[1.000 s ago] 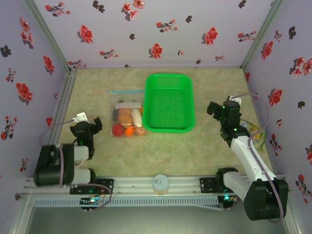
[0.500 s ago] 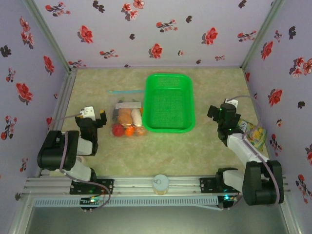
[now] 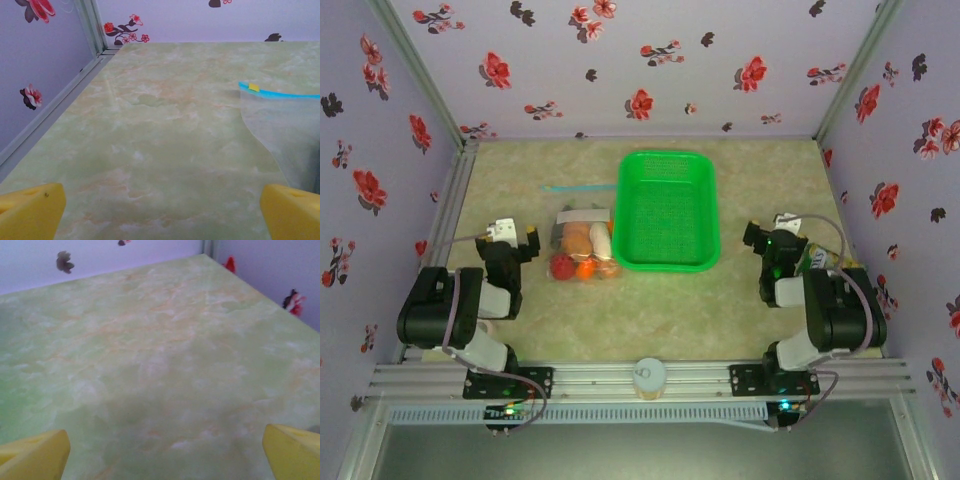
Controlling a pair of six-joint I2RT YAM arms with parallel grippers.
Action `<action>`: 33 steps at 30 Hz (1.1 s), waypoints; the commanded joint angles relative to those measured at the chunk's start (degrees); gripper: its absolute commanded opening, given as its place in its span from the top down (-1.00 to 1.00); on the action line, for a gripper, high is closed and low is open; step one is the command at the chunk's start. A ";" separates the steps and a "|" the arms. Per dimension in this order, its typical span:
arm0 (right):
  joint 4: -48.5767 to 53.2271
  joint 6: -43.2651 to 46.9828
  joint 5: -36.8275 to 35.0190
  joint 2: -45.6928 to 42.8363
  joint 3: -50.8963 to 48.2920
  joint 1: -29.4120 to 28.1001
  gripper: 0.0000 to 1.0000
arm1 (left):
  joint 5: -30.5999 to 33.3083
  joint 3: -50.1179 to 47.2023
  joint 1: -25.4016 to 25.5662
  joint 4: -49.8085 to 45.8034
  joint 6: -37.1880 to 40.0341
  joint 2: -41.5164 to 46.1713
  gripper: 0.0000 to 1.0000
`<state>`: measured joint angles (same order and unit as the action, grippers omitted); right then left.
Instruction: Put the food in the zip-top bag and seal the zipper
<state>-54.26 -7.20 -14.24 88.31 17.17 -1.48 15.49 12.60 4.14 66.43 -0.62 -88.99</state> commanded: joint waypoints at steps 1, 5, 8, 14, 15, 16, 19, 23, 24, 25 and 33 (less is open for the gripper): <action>0.05 3.04 5.55 0.92 3.30 0.24 -0.99 | 1.74 0.69 0.25 2.65 1.50 -0.57 -0.99; 3.82 1.55 8.48 1.47 5.49 2.09 -0.99 | 2.03 0.98 0.25 2.23 1.41 -0.58 -0.99; 3.15 1.75 8.45 1.67 5.37 2.07 -0.99 | 2.43 1.71 0.25 0.82 1.29 -0.55 -0.99; 3.92 1.97 8.57 1.17 5.32 1.91 -0.99 | 3.75 2.89 0.25 -1.61 0.88 -0.22 -0.99; 4.45 1.93 8.54 0.99 5.42 1.91 -0.99 | 3.85 2.92 0.25 -1.62 0.89 -0.31 -0.99; 4.23 2.00 8.53 1.06 5.49 1.91 -0.99 | 3.88 3.31 0.25 -2.21 0.87 -0.31 -0.99; 4.23 2.07 8.71 1.09 5.43 1.91 -0.99 | 3.86 6.87 0.25 -7.83 0.79 -0.18 -0.99; 4.08 2.10 8.70 1.09 5.44 1.96 -0.99 | 2.69 8.27 -0.28 -11.20 0.63 0.07 -0.99; 4.12 2.10 8.70 1.08 5.43 1.92 -0.99 | 2.64 8.19 -0.27 -11.12 0.66 0.03 -0.99; 4.10 2.04 8.75 1.08 5.45 1.90 -0.99 | 2.63 8.14 -0.23 -10.85 0.72 0.00 -0.99; 4.10 2.05 8.70 1.11 5.44 1.91 -0.99 | 2.60 8.22 -0.23 -11.01 0.63 0.04 -0.99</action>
